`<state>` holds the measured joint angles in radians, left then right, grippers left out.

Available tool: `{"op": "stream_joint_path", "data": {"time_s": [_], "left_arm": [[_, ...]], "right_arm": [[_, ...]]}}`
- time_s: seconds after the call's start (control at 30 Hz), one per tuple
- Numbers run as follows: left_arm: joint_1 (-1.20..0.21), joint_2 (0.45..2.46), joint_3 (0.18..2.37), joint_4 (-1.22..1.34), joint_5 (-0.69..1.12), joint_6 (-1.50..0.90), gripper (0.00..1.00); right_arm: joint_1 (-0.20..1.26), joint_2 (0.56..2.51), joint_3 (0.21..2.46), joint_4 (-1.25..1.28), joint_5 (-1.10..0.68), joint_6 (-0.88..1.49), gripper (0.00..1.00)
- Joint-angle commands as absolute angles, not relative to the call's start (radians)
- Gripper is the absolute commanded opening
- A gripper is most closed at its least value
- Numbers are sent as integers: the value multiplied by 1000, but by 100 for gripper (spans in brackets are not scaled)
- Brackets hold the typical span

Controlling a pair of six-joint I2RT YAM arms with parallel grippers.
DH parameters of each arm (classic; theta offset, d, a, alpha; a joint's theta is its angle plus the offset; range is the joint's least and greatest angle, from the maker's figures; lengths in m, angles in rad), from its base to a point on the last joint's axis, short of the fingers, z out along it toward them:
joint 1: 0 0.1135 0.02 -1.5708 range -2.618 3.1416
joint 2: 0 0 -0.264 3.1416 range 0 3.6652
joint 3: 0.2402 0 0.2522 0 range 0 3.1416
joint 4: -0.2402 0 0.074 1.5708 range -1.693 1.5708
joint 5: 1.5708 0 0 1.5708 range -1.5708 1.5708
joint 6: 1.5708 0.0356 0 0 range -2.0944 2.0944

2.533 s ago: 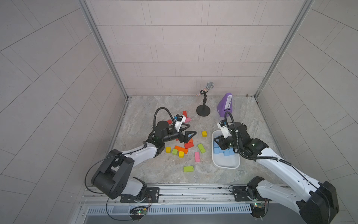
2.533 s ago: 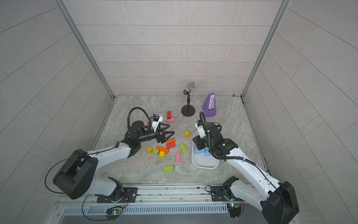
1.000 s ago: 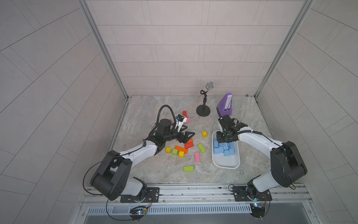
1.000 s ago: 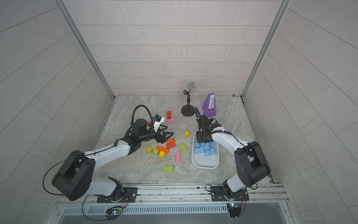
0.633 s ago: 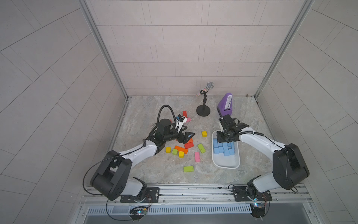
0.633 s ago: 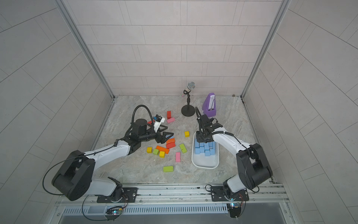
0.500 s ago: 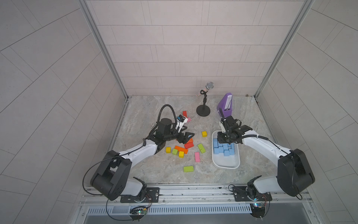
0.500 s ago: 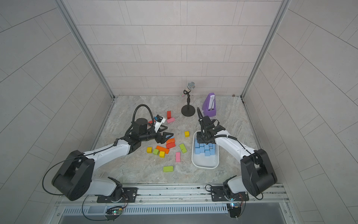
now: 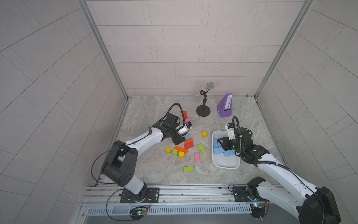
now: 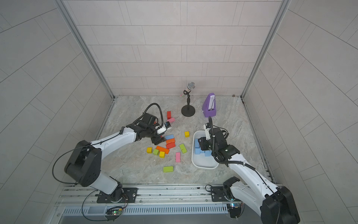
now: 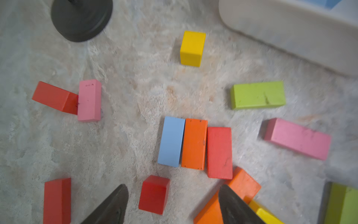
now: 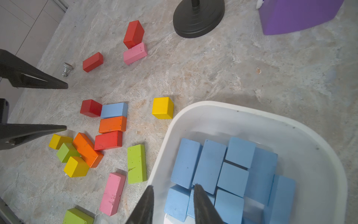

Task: Pick out the blue building blocks
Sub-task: Place the building block in the storage box, then pick up the building block from the center of the board.

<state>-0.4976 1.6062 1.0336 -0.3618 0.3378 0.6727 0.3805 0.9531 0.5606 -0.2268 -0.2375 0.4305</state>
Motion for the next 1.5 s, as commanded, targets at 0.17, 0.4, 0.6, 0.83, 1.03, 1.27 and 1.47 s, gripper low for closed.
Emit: {"op": "stream_joint_path", "data": {"time_s": [0.17,0.4,0.6,0.83,1.03,1.27,1.47], "left_arm": [[-530,1819,1241,-604,112,892,77],[-567,1938,1338,-635,54,903,76],[-580,1999,1387,-656,37,925,73],[-585,2074,1474,-721,113,904,67],[-591,2139,1546,-785,132,903,57],[-591,2138,1562,-807,134,942,35],[-588,2092,1538,-790,150,926,25]], "right_arm": [[377,932,545,-181,-265,409,36],[373,931,530,-179,-273,395,36],[367,915,516,-181,-270,377,36],[360,909,510,-182,-276,366,36],[356,895,501,-201,-282,352,36],[353,869,486,-199,-273,337,36],[354,838,480,-187,-275,315,35]]}}
